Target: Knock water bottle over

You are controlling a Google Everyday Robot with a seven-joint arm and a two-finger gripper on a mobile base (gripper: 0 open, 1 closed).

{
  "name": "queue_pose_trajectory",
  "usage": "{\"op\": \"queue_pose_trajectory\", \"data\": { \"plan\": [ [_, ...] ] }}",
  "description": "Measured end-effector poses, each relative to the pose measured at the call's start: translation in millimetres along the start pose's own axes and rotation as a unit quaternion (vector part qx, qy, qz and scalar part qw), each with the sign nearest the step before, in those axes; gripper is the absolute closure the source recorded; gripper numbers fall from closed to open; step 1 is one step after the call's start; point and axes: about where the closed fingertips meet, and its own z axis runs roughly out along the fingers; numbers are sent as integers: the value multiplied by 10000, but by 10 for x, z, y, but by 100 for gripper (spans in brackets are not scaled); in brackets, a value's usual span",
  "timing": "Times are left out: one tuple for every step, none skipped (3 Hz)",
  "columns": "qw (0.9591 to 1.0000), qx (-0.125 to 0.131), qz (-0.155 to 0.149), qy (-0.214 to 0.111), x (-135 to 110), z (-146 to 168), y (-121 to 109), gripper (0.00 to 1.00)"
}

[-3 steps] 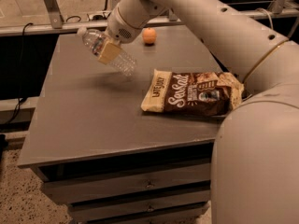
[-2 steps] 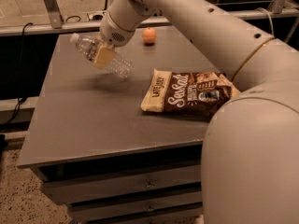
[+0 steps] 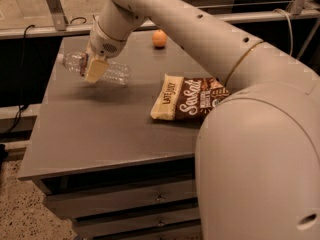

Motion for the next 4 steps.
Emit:
{"op": "queue_pose_trajectory", "data": {
  "plan": [
    [9999,-122,-86,-76,-80,120,36,6],
    [9998,-160,-106,-110,-98,157,58,0],
    [9997,-182,-54,-163,-71,173,100,0],
    [9988,-37,175,-454,33,28,141,0]
  ]
}}
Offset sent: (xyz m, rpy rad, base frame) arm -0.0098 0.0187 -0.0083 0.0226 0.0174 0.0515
